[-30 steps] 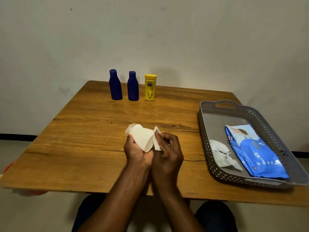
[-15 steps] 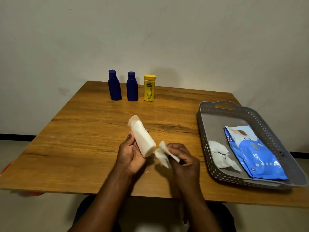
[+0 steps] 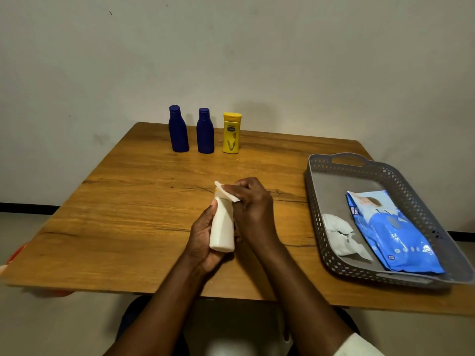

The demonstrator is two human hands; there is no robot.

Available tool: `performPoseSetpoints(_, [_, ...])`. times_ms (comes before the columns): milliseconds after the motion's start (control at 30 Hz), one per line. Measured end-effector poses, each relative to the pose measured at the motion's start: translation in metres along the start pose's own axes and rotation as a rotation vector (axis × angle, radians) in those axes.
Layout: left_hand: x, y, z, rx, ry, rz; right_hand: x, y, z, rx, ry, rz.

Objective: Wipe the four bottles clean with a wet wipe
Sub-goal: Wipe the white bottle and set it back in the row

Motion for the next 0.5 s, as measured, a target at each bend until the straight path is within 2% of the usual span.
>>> performPoseSetpoints(100, [-0.001, 0.004, 0.000, 0.008, -0.013, 0.001, 0.010, -0.015, -0.004, 0.104, 0.057, 0.117])
performPoseSetpoints(233, [-0.004, 0.015, -0.003, 0.065, -0.041, -0.024, 0.035, -0.019, -0.007, 0.162, 0.134, 0.192])
performPoseSetpoints(500, [-0.015, 0.028, -0.004, -0.045, 0.043, -0.106, 0.089, -0.012, -0.018, 0.302, 0.425, 0.181])
Point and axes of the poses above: each hand's wrist, its own x-axis away from the middle knuckle, its own y-axis out of the back of the hand, z = x × y, the point moved 3 cm from there along -x, towards the middle knuckle
